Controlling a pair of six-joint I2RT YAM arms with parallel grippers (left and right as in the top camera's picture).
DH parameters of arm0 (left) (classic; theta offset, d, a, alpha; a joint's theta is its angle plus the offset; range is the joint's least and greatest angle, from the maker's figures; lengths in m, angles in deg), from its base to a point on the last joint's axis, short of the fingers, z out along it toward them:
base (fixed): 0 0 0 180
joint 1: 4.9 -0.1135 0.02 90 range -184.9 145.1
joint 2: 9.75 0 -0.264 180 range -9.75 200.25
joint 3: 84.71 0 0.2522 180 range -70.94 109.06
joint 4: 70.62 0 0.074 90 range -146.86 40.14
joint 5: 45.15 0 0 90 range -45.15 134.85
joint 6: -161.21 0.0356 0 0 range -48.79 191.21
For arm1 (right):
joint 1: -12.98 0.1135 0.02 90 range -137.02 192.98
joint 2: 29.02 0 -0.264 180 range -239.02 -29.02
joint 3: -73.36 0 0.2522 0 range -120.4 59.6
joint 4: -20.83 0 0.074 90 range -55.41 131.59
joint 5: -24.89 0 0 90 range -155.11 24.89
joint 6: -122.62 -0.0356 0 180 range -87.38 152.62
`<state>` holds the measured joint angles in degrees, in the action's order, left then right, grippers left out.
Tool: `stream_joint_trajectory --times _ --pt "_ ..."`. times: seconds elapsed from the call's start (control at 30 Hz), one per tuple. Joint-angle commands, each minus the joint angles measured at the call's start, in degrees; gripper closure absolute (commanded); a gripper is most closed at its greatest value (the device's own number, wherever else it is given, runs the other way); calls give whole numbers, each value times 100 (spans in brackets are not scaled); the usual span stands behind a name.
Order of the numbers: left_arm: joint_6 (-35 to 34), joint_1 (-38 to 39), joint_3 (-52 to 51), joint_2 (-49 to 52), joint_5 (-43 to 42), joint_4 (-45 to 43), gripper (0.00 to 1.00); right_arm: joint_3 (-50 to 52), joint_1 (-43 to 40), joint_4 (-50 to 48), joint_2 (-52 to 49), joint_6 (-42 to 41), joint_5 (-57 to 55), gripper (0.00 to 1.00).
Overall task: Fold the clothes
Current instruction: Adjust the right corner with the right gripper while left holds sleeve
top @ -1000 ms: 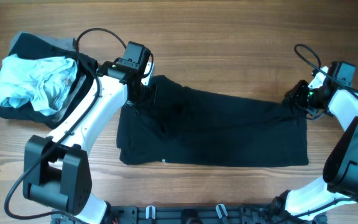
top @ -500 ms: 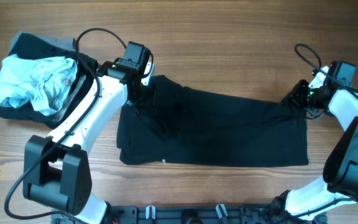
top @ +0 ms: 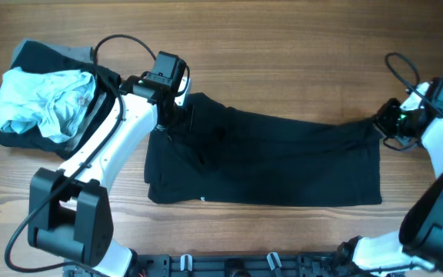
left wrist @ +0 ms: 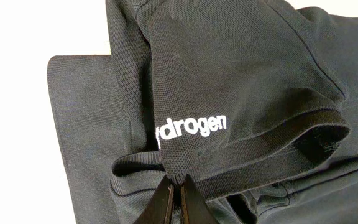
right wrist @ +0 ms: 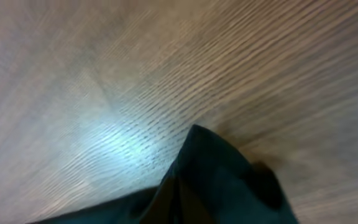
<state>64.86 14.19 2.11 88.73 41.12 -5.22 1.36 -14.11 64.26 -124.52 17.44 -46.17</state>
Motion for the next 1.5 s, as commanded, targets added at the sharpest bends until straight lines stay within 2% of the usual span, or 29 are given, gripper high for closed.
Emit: stream_joint_trajectory --times 0.0,0.2,0.3,0.57,0.7,0.83,0.97,1.07,1.1,1.17,1.2,1.33,1.47 --pt "-11 -42 87 -330 127 11 96 -44 -15 144 249 15 -81 96" --pt "-13 -284 90 -706 339 175 96 -44 -15 175 339 13 293 96" --pt "-13 -474 90 -966 337 341 96 -76 -15 501 433 -372 105 96" --pt "-13 -533 90 -1314 236 914 96 -81 -15 1141 789 -621 -262 96" --pt "-13 -533 90 -1375 -269 1303 96 -81 -15 1519 940 -584 -667 96" --pt "-13 -535 90 -1373 -284 1786 96 -81 -15 2076 949 -575 -1040 96" --pt "-13 -535 76 -1373 -282 2050 96 -81 -15 2455 949 -402 -1067 96" --pt "-13 -533 76 -1373 -289 1993 96 -79 -15 2356 949 -17 -787 96" --pt "-15 -533 76 -1373 -289 1947 96 -79 -11 2284 946 125 -610 86" --pt "-15 -533 76 -1373 -291 1843 96 -44 -9 1961 946 474 70 51" --pt "-17 -533 76 -1373 -291 1788 96 -4 -9 1742 942 507 269 37" --pt "-81 -533 76 -1373 -367 1620 96 186 52 1095 761 455 291 32" --pt "-79 -533 76 -1373 -481 1451 96 289 160 1005 334 479 297 47"
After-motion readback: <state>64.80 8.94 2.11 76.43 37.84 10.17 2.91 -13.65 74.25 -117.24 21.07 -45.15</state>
